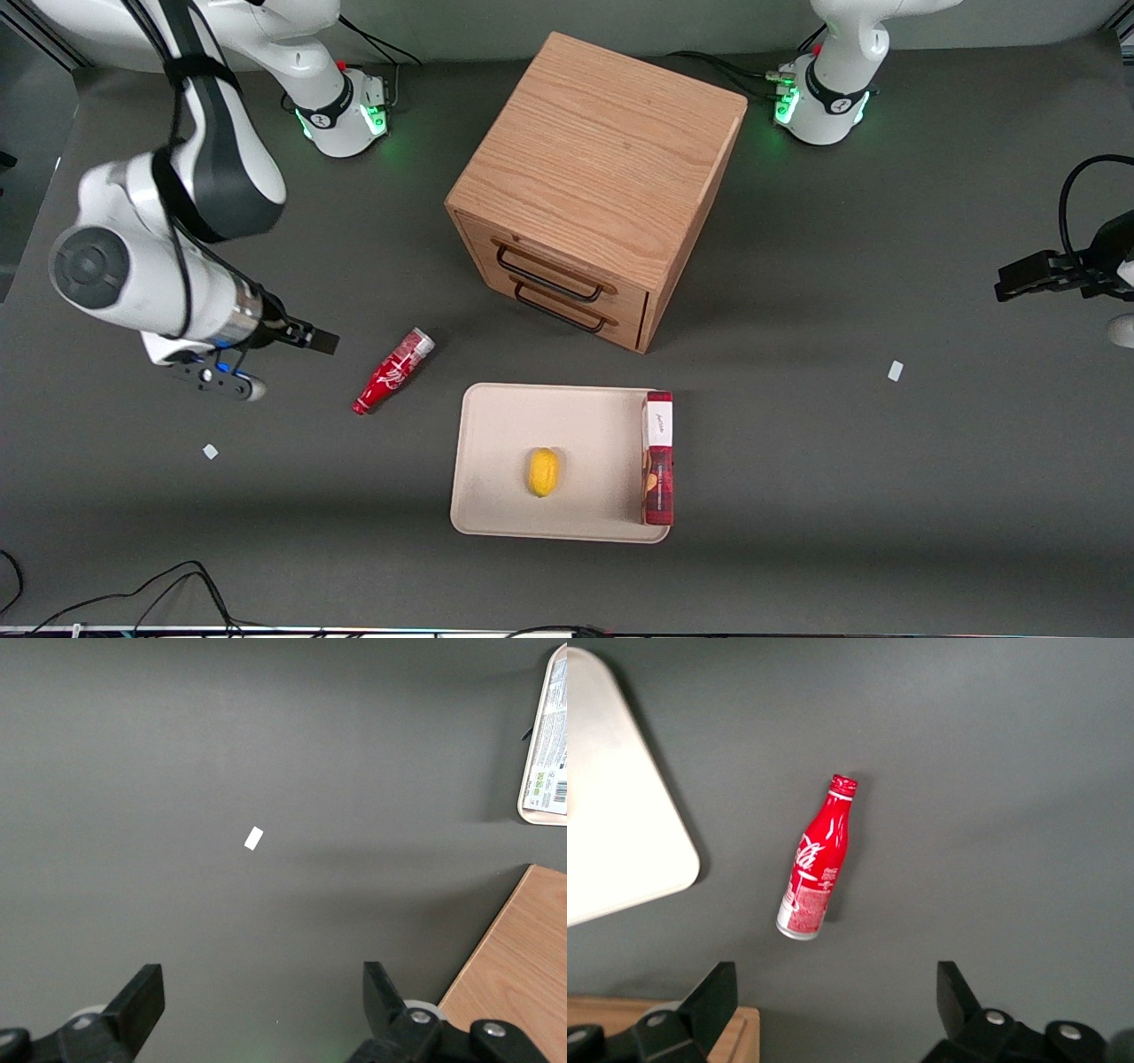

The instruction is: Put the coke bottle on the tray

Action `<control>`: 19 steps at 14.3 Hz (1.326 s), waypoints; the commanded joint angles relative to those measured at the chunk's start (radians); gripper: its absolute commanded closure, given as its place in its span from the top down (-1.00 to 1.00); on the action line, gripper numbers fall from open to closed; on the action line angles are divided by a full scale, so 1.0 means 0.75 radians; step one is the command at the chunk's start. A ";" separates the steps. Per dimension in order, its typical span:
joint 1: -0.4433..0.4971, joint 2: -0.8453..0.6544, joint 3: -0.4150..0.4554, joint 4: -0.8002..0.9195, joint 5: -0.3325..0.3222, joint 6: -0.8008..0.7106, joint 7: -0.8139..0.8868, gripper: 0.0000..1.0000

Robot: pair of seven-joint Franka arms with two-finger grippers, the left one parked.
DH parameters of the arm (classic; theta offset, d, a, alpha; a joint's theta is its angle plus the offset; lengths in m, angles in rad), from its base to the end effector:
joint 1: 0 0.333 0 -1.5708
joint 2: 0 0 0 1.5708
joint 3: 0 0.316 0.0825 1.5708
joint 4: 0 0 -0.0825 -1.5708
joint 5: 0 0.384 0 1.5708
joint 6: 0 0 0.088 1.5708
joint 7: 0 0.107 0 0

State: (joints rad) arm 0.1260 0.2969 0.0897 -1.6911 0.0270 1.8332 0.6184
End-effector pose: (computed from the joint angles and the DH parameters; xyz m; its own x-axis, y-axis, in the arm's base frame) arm 0.6122 0.1317 0.4123 0.9032 -0.4005 -0.1544 -0.3981 -0.9161 0.0474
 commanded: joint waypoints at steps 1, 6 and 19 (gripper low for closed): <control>0.024 0.062 0.021 -0.015 0.011 0.065 0.212 1.00; 0.035 0.140 0.024 -0.156 -0.001 0.341 0.365 1.00; 0.069 0.353 0.026 -0.296 -0.003 0.695 0.503 1.00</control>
State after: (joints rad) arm 0.1740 0.5715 0.1067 -1.8968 0.0270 2.3357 0.9682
